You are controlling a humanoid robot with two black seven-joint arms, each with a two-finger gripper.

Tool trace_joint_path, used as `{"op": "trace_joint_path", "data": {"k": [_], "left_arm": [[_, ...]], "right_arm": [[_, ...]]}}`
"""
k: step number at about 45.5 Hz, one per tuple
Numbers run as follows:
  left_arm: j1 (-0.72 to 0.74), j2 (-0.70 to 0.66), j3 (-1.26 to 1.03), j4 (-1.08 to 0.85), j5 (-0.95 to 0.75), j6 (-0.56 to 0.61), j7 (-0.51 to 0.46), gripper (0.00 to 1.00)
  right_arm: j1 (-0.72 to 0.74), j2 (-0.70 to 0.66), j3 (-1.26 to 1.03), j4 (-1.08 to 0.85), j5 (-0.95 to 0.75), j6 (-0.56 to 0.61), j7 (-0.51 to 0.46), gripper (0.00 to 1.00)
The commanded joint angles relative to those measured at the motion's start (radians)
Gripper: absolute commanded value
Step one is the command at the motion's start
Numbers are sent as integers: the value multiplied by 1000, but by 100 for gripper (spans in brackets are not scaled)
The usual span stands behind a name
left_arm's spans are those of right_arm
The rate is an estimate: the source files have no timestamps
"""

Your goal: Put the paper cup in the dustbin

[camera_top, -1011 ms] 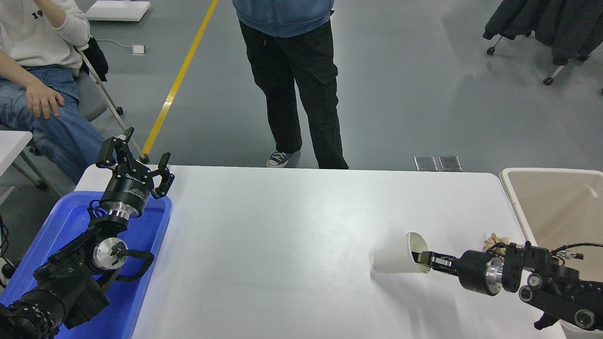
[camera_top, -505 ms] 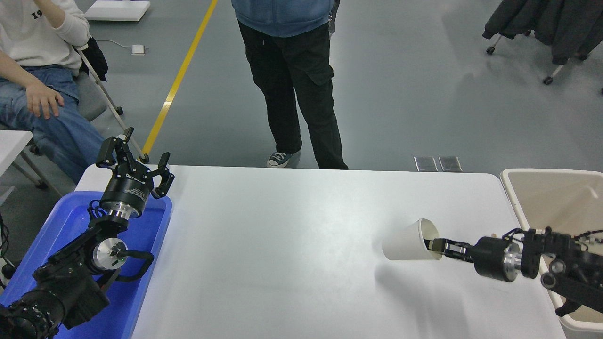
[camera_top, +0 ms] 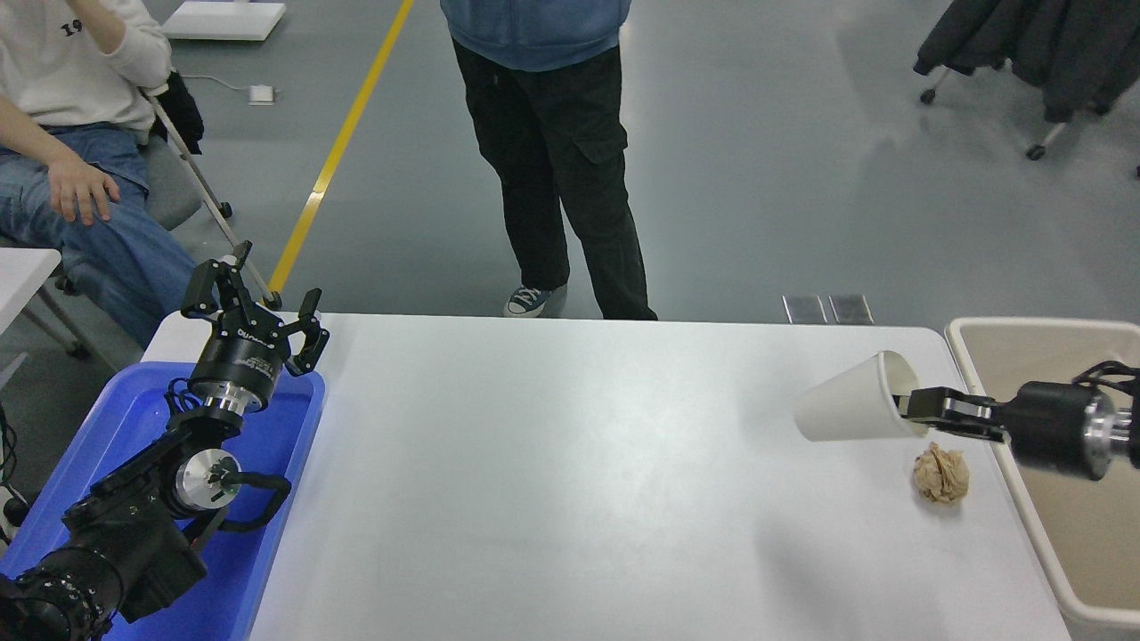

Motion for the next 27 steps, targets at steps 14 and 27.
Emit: {"op": "trace_joint_path", "data": {"k": [14,27], "left_arm": [[-1,1,0,0,0,0,0,100],[-1,1,0,0,0,0,0,100]], "right_arm": [[68,-114,-12,-136,120,61,-53,0],[4,53,-30,-637,349,70,-46,0]]}}
